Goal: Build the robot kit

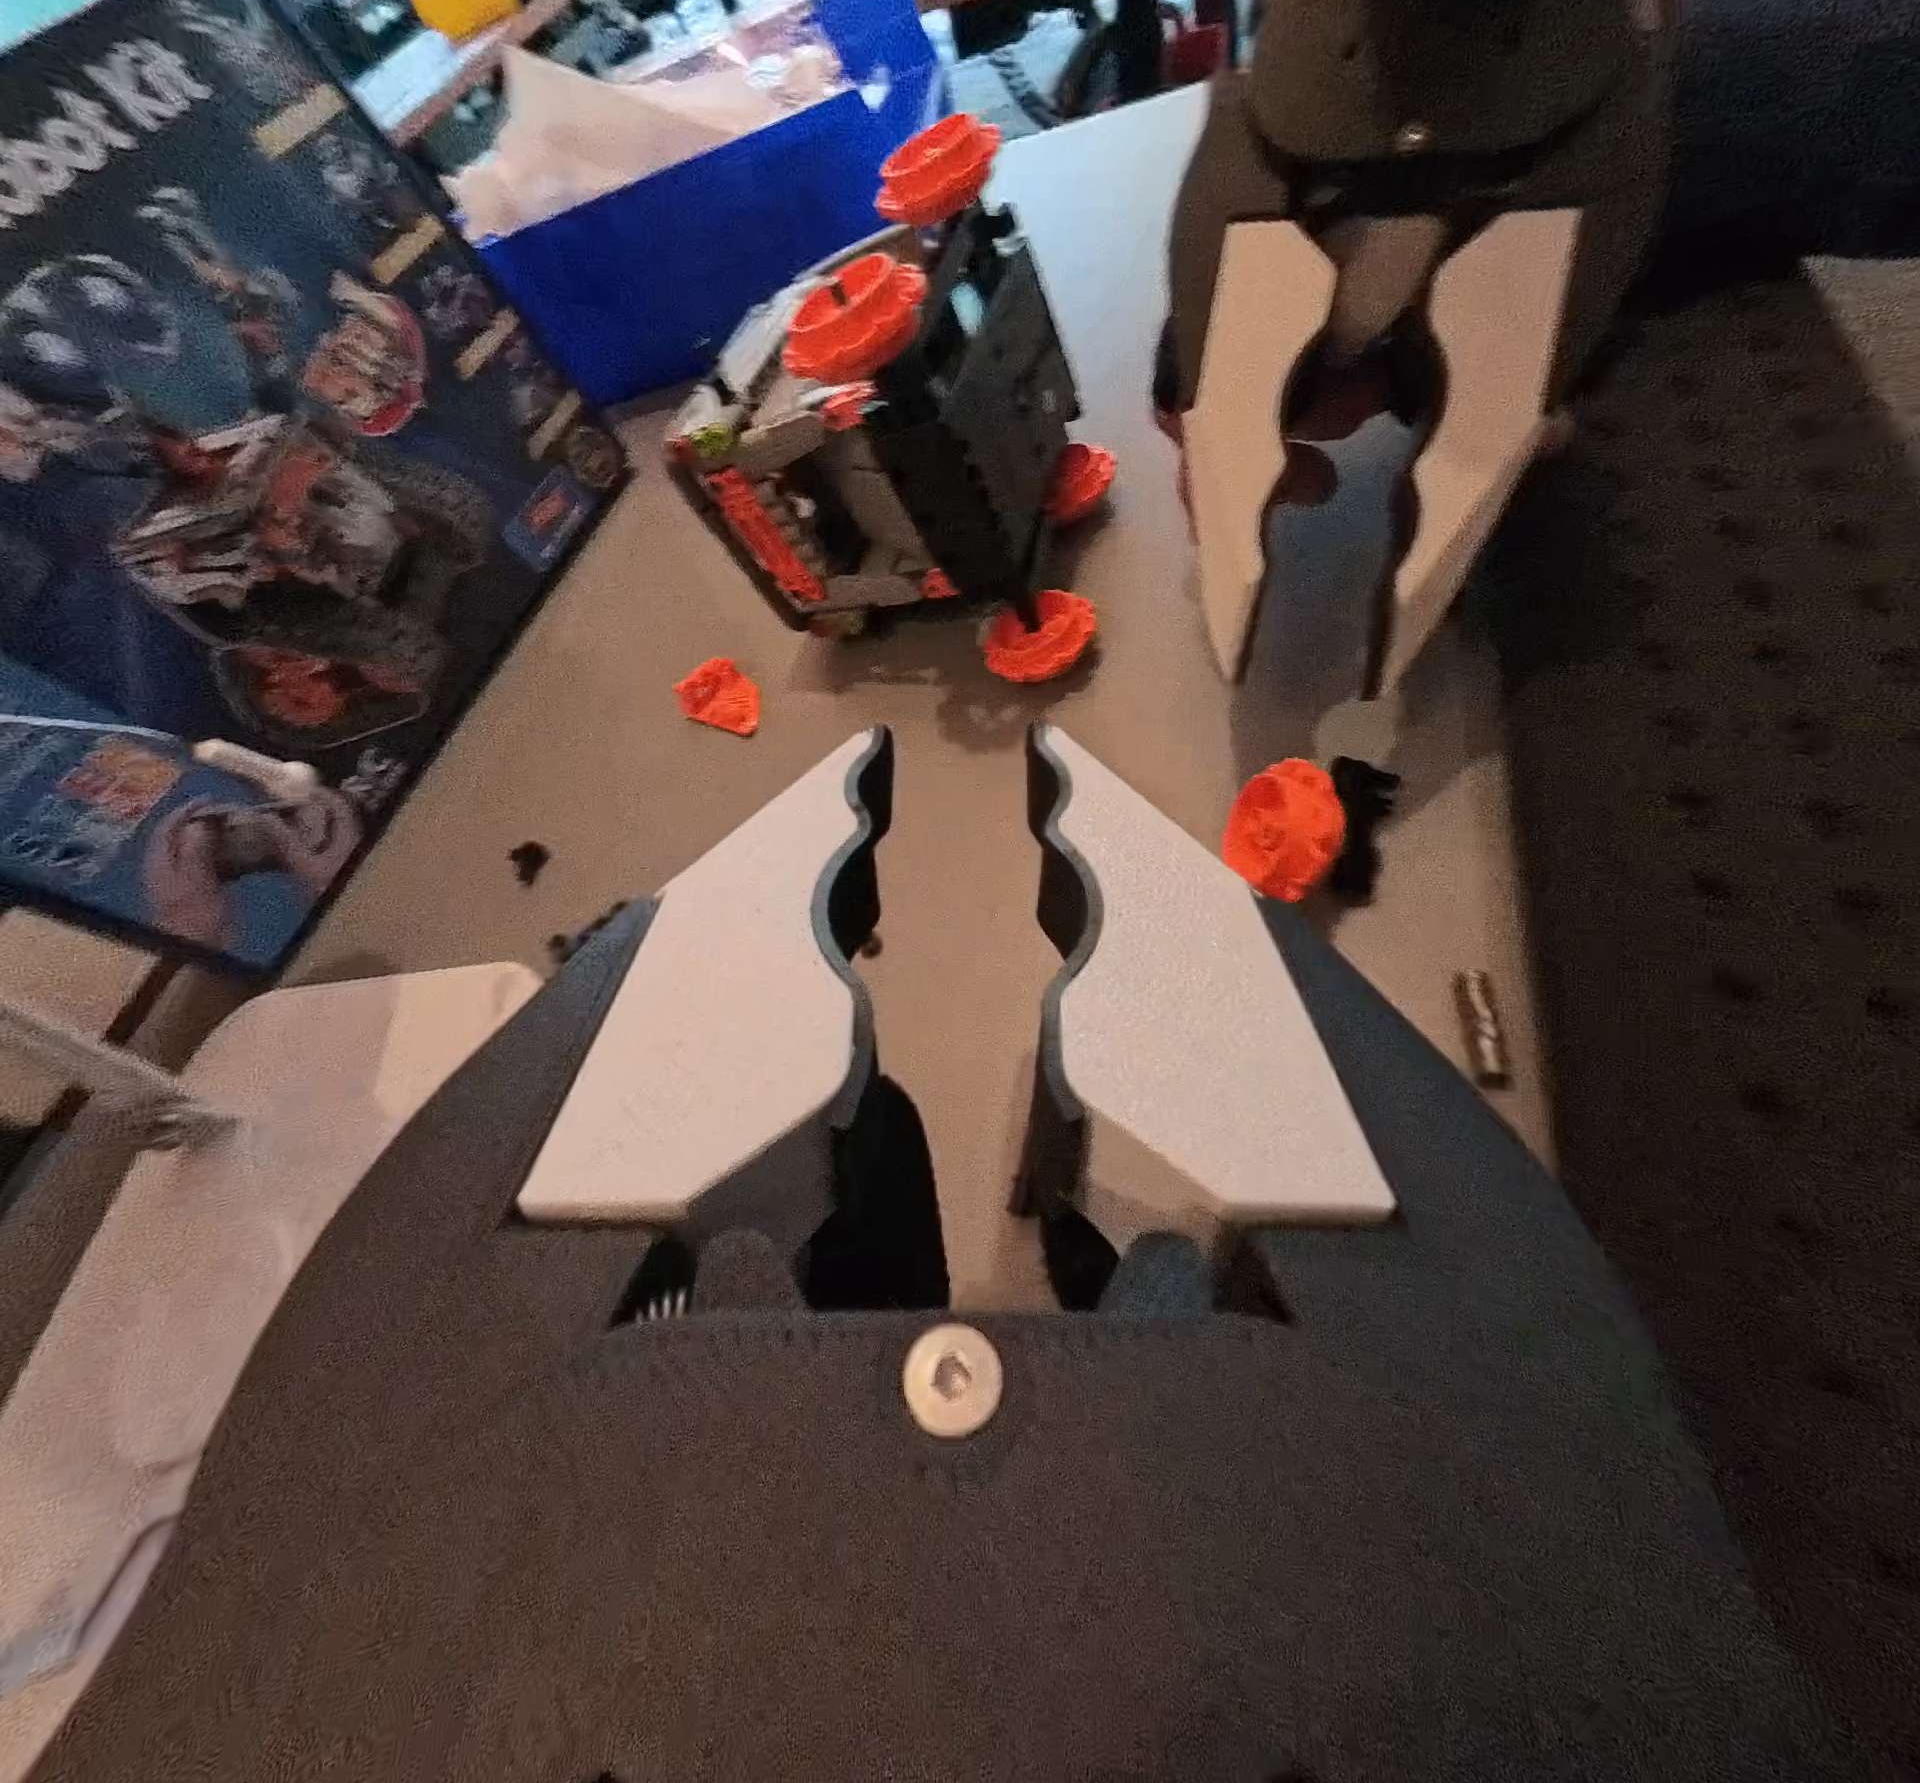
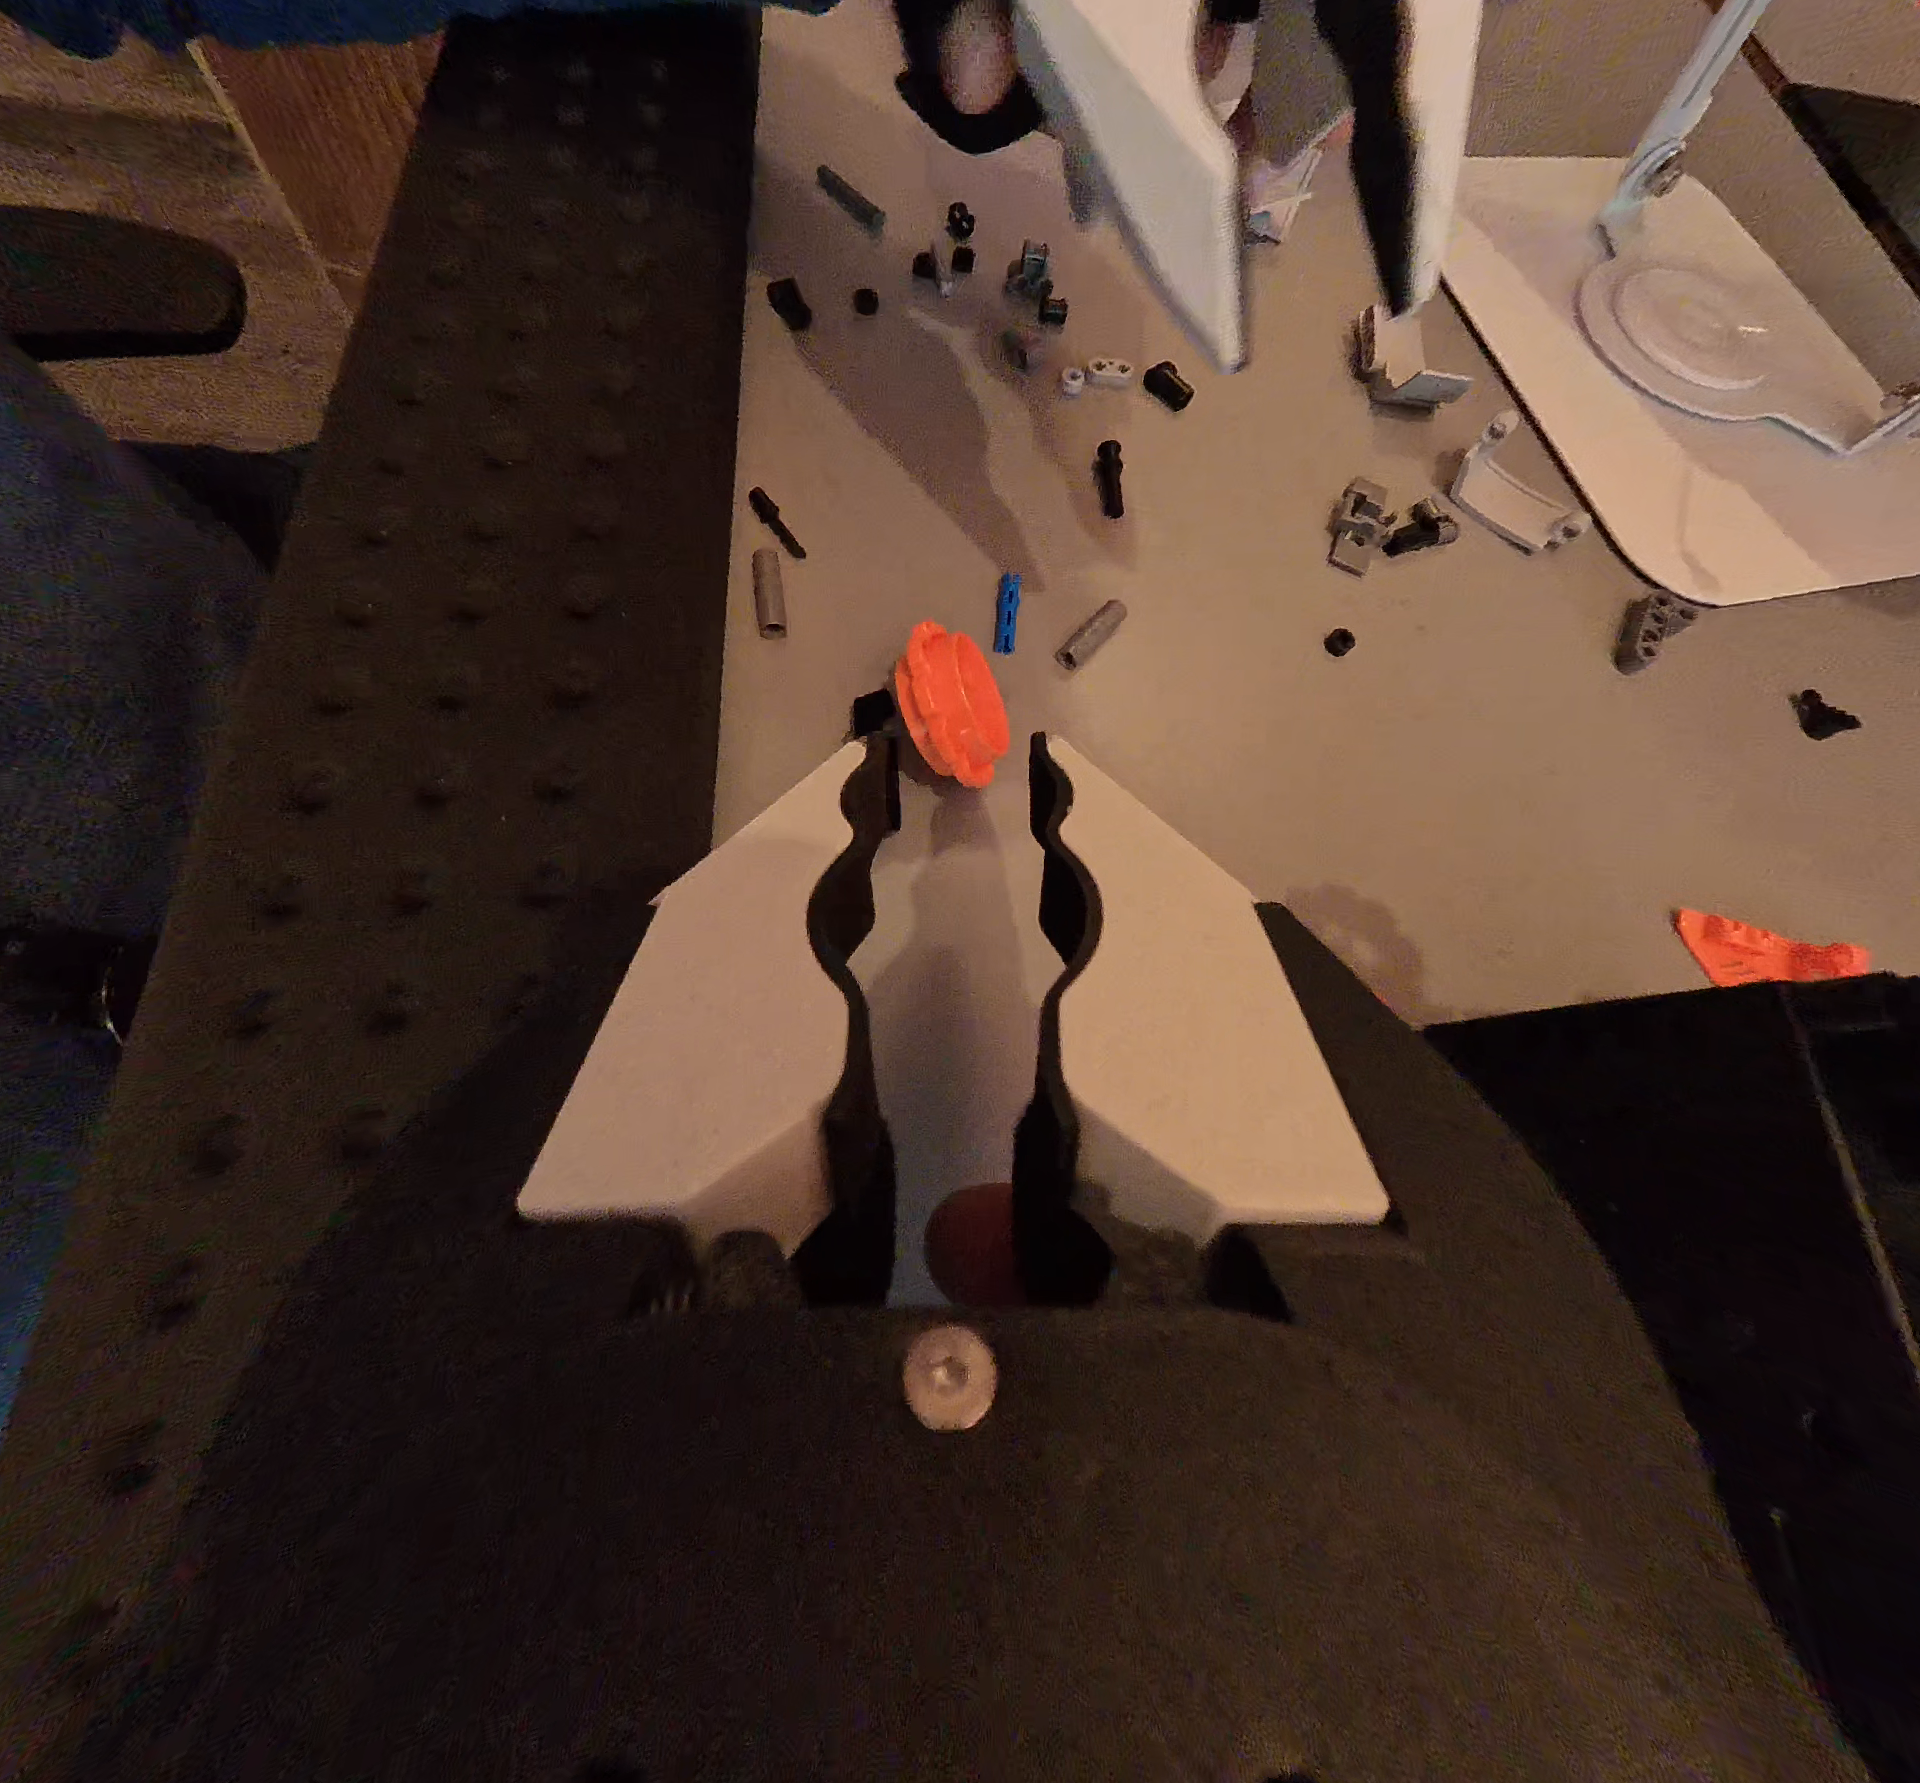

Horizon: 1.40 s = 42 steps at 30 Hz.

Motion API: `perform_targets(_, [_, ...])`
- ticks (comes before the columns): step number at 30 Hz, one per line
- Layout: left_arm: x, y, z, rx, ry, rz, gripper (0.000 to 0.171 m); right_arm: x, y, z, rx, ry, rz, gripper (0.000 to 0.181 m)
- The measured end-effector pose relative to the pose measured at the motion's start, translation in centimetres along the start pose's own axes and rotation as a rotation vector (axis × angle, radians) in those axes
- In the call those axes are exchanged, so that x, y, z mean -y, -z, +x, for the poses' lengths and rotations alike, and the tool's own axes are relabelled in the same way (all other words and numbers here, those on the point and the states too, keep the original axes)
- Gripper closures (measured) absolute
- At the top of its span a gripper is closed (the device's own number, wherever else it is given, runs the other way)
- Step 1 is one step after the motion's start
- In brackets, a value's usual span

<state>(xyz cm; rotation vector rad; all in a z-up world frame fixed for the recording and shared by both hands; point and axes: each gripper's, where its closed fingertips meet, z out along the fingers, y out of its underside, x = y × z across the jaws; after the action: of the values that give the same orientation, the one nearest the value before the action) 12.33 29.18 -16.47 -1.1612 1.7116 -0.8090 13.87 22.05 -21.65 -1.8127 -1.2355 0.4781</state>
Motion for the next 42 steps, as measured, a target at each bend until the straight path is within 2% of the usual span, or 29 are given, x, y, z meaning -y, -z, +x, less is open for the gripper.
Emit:
perform_targets(1, [-0.5,-0.3,1.8,-0.098,-0.002,-0.037,0.141,-0.2,0.0,-0.1,0.008,-0.007,-0.010,0.156])
perform_targets(4, [-1.6,-1.3,5.4,-0.228,-0.105,-0.116,0.142,-0.8,0.2,-0.2,0.024,-0.028,-0.038,0.157])
perform_targets(10, [-4.1,-2.9,8.5,-0.306,-0.225,-0.247,0.144,-2.5,-0.6,-1.4,0.093,-0.053,-0.126,0.161])
perform_targets(13, [-4.5,-3.2,8.6,-0.300,-0.247,-0.263,0.156,-2.5,-0.9,-1.7,0.110,-0.056,-0.137,0.162])
perform_targets(17, [-4.7,-3.5,8.8,-0.303,-0.266,-0.261,0.157,-3.0,-1.3,-1.9,0.114,-0.052,-0.168,0.163])
perform_targets(21, [-3.9,-3.6,8.1,-0.240,-0.324,-0.230,0.158,-3.1,-0.9,-1.5,0.093,-0.068,-0.164,0.164])
perform_targets(27, [-2.3,-3.9,7.5,-0.132,-0.505,-0.191,0.157,-2.9,-0.4,-0.5,0.057,-0.092,-0.142,0.166])
perform_targets(31, [-1.2,-3.7,7.3,-0.097,-0.601,-0.171,0.158,-2.5,0.3,0.3,0.004,-0.078,-0.113,0.153])
perform_targets(35, [-0.2,-3.5,7.4,-0.097,-0.668,-0.149,0.157,-2.8,0.4,0.3,0.006,-0.053,-0.117,0.151])
perform_targets(37, [0.2,-3.4,7.2,-0.094,-0.684,-0.141,0.158,-2.6,0.5,0.1,0.015,-0.039,-0.105,0.157])
perform_targets(42, [1.2,-2.9,7.0,-0.114,-0.663,-0.106,0.158,-1.4,1.1,0.6,-0.006,-0.035,-0.031,0.142])
